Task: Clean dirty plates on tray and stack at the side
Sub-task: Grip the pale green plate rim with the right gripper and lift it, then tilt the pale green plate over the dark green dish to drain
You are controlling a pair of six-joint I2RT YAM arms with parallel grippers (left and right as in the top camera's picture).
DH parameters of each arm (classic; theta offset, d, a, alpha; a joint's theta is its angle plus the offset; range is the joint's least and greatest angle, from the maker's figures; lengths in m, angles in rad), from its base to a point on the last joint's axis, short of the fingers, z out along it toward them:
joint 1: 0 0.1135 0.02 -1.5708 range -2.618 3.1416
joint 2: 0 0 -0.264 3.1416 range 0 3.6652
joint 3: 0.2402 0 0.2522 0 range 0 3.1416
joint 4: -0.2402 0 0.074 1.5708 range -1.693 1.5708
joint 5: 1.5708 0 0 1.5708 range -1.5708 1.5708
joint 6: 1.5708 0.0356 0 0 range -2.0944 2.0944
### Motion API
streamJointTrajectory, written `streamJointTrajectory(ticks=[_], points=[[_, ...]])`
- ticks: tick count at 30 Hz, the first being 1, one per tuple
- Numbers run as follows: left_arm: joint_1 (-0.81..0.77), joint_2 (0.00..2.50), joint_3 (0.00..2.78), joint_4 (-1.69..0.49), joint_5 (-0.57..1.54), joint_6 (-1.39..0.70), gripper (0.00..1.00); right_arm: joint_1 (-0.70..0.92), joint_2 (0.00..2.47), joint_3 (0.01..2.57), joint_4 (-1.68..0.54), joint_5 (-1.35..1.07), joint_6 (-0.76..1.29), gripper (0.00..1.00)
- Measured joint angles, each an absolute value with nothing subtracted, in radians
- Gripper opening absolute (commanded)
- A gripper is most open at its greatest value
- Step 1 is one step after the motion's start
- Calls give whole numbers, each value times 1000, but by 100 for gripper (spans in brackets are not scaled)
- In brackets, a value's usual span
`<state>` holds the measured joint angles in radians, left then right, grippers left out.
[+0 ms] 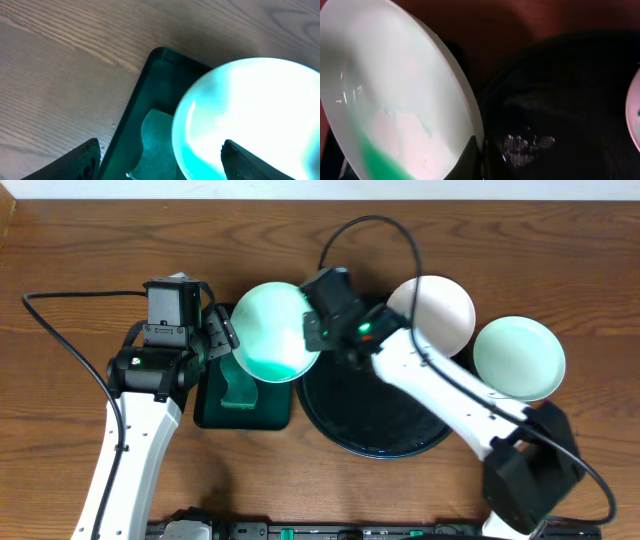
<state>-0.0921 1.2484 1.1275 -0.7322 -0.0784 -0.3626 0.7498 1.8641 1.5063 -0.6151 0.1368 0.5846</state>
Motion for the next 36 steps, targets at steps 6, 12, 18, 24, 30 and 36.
streamJointTrajectory(ticks=[6,12,18,24,30,36], points=[[-92,1248,1127,-732,-78,-363,78,812,1899,1506,-531,273,543,1],[-92,1248,1127,-732,-78,-363,78,835,1901,1506,-414,381,415,1],[-92,1248,1127,-732,-78,-363,78,857,1901,1506,-334,436,276,1],[-92,1248,1127,-732,-78,-363,78,883,1901,1506,-274,468,172,1],[-92,1248,1127,-732,-78,-363,78,913,1901,1506,-200,558,47,1],[-92,1248,1127,-732,-78,-363,78,953,1901,1506,-100,704,-81,1]])
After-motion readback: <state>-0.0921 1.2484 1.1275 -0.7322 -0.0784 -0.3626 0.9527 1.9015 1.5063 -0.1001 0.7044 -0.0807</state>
